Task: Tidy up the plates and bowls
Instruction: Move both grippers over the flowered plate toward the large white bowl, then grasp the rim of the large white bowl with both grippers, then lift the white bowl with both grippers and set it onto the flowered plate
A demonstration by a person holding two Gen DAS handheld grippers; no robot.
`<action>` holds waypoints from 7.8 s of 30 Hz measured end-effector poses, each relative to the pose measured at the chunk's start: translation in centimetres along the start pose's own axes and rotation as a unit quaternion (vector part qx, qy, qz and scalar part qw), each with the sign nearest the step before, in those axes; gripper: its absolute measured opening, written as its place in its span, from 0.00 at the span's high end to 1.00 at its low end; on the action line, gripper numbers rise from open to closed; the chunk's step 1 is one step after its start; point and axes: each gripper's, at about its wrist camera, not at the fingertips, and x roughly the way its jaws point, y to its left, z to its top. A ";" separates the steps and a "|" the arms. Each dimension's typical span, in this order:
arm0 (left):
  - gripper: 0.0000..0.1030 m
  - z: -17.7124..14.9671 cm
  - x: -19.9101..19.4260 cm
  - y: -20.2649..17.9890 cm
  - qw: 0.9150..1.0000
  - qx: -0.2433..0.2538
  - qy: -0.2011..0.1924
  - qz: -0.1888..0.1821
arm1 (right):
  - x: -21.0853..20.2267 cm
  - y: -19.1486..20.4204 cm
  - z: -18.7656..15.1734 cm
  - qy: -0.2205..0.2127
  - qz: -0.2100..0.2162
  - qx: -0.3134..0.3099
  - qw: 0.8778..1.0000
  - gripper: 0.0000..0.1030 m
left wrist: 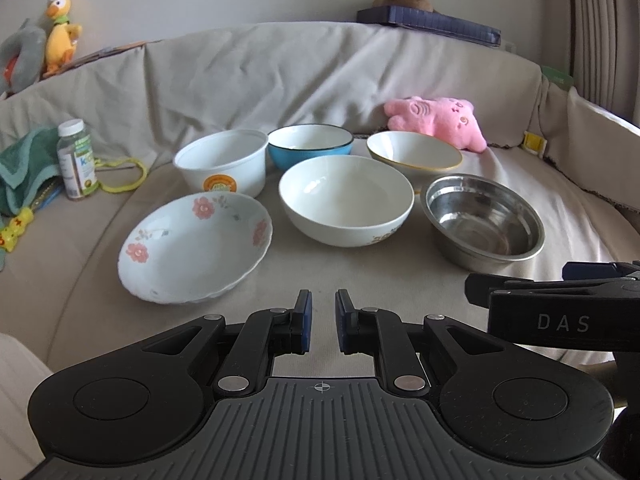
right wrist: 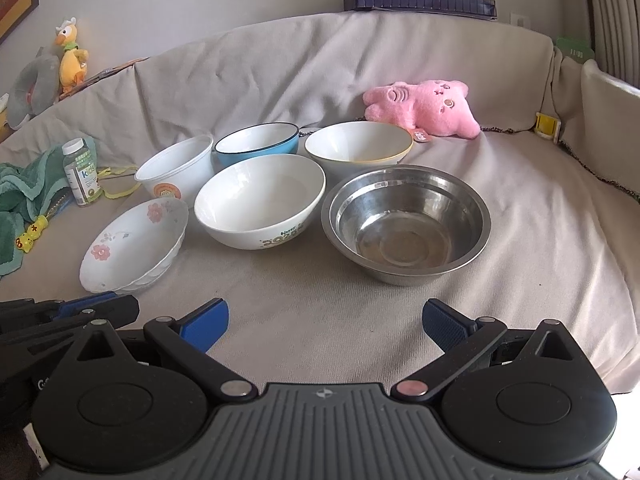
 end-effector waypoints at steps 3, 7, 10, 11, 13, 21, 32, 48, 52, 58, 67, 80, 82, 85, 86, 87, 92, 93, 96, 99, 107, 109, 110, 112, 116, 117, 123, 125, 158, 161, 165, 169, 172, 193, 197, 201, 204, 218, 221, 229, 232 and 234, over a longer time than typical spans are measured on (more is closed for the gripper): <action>0.85 0.9 1.3 2.0 1.000 -0.018 0.004 -0.004 | 0.9 0.2 0.8 0.000 -0.011 -0.005 1.000 0.00; 0.85 3.1 4.0 7.1 0.997 -0.066 0.016 -0.031 | 2.8 1.6 1.9 0.006 -0.036 -0.027 0.999 0.00; 0.85 5.7 6.1 10.7 0.994 -0.080 0.034 -0.059 | 4.2 3.3 2.7 0.016 -0.039 -0.049 0.998 0.00; 0.85 6.6 6.7 11.7 0.993 -0.079 0.042 -0.073 | 4.6 3.9 2.9 0.020 -0.040 -0.055 0.998 0.00; 0.85 8.1 8.2 13.5 0.989 -0.066 0.059 -0.115 | 5.5 5.3 3.6 0.028 -0.047 -0.059 0.997 0.00; 0.85 9.3 12.4 21.9 0.976 -0.126 0.088 -0.156 | 10.2 10.9 5.8 0.087 -0.065 -0.080 0.991 0.00; 0.84 9.4 15.9 28.0 0.977 -0.112 0.119 -0.135 | 13.8 15.4 7.0 0.108 0.063 -0.033 0.992 0.39; 0.64 7.2 19.2 29.4 0.962 -0.171 0.162 -0.139 | 17.3 18.1 6.7 0.128 0.095 -0.032 0.987 0.52; 0.56 7.8 19.4 29.5 0.969 -0.163 0.150 -0.109 | 18.6 18.9 7.4 0.132 0.111 -0.023 0.985 0.51; 0.63 8.3 18.5 29.5 0.978 -0.156 0.116 -0.072 | 18.0 18.7 7.6 0.107 0.115 -0.048 0.986 0.52; 0.63 12.3 14.8 21.3 0.986 -0.092 0.024 -0.138 | 11.8 12.4 4.9 0.050 0.079 -0.073 0.993 0.40; 0.63 14.9 23.5 8.8 0.982 -0.029 0.103 -0.153 | 12.7 1.0 4.5 0.054 0.041 0.125 0.990 0.39; 0.63 14.9 24.2 8.2 0.984 -0.024 0.103 -0.144 | 13.3 1.1 4.7 0.060 0.051 0.129 0.989 0.40; 0.62 14.7 25.4 7.5 0.984 -0.020 0.114 -0.135 | 13.6 2.0 4.7 0.059 0.062 0.113 0.990 0.40; 0.62 14.6 25.7 7.2 0.984 -0.018 0.117 -0.133 | 13.8 2.2 4.6 0.063 0.071 0.116 0.989 0.40; 0.62 14.5 26.0 6.8 0.984 -0.017 0.121 -0.132 | 13.8 2.3 4.5 0.069 0.082 0.120 0.987 0.40; 0.59 14.0 26.4 6.0 0.982 0.002 0.144 -0.120 | 12.6 2.3 4.0 0.053 0.103 0.124 0.985 0.40; 0.59 14.0 26.1 5.9 0.982 0.004 0.145 -0.119 | 12.8 2.1 4.1 0.052 0.098 0.129 0.985 0.40; 0.60 13.9 25.5 5.9 0.982 0.003 0.152 -0.116 | 13.3 0.8 4.6 0.050 0.105 0.159 0.980 0.40; 0.60 13.3 24.5 5.8 0.981 0.008 0.163 -0.109 | 13.1 0.6 5.4 0.033 0.095 0.160 0.982 0.40; 0.63 11.7 21.8 6.2 0.978 -0.035 0.177 -0.105 | 13.9 0.6 6.9 0.056 0.101 0.152 0.982 0.40; 0.64 11.2 21.4 6.4 0.978 -0.044 0.175 -0.101 | 14.0 0.6 6.8 0.065 0.105 0.142 0.982 0.40; 0.67 10.9 21.3 6.4 0.979 -0.047 0.173 -0.093 | 14.0 0.6 6.7 0.070 0.109 0.137 0.982 0.40; 0.74 10.6 21.2 6.3 0.981 -0.051 0.169 -0.074 | 13.9 0.7 6.5 0.075 0.112 0.124 0.983 0.40; 0.77 10.8 21.1 5.8 0.983 -0.060 0.168 -0.048 | 13.8 1.0 6.6 0.078 0.103 0.100 0.987 0.40; 0.77 10.8 21.1 5.6 0.983 -0.056 0.168 -0.042 | 13.6 1.2 6.8 0.078 0.103 0.096 0.987 0.40; 0.77 10.4 21.1 5.8 0.983 -0.067 0.163 -0.047 | 12.3 2.7 8.1 0.069 0.074 0.037 0.994 0.40; 0.77 9.9 21.0 6.3 0.980 -0.082 0.168 -0.060 | 12.0 3.2 8.6 0.069 0.065 0.019 0.995 0.40; 0.75 7.1 19.1 7.0 0.968 -0.129 0.191 -0.101 | 23.1 6.3 16.2 0.205 0.086 -0.124 0.967 0.52; 0.72 7.2 19.6 6.6 0.968 -0.130 0.193 -0.098 | 22.8 6.1 16.2 0.213 0.090 -0.128 0.965 0.52; 0.63 7.4 20.2 6.0 0.966 -0.133 0.196 -0.101 | 24.5 5.9 15.6 0.236 0.079 -0.136 0.959 0.51; 0.48 7.5 20.3 5.3 0.968 -0.125 0.191 -0.101 | 25.5 6.4 14.6 0.252 0.095 -0.152 0.951 0.37; 0.48 7.8 20.2 4.7 0.970 -0.112 0.197 -0.085 | 25.2 6.6 14.6 0.245 0.092 -0.140 0.955 0.36; 0.48 8.4 14.5 13.2 0.979 -0.135 0.138 -0.064 | 19.6 14.9 15.7 0.210 0.130 -0.149 0.958 0.35; 0.48 8.3 14.1 16.4 0.977 -0.160 0.127 -0.063 | 20.2 17.9 15.1 0.220 0.131 -0.167 0.952 0.35; 0.48 8.0 14.3 18.7 0.977 -0.169 0.122 -0.045 | 21.2 20.0 14.7 0.242 0.140 -0.169 0.945 0.35; 0.48 7.7 14.7 19.9 0.976 -0.176 0.124 -0.041 | 21.9 21.4 14.2 0.248 0.136 -0.179 0.942 0.35; 0.50 5.4 17.3 24.3 0.963 -0.217 0.153 -0.045 | 24.8 24.8 13.5 0.270 0.122 -0.198 0.934 0.38; 0.52 5.2 17.5 25.2 0.960 -0.224 0.154 -0.062 | 24.7 24.8 13.5 0.255 0.126 -0.203 0.937 0.38; 0.55 5.9 14.3 28.5 0.964 -0.230 0.103 -0.085 | 23.6 22.5 12.7 0.224 0.153 -0.163 0.948 0.37; 0.55 6.2 14.2 29.5 0.968 -0.229 0.095 -0.038 | 23.6 20.5 11.9 0.222 0.166 -0.116 0.954 0.36; 0.44 6.1 15.0 30.0 0.964 -0.243 0.108 -0.025 | 24.0 19.5 11.2 0.225 0.174 -0.086 0.955 0.36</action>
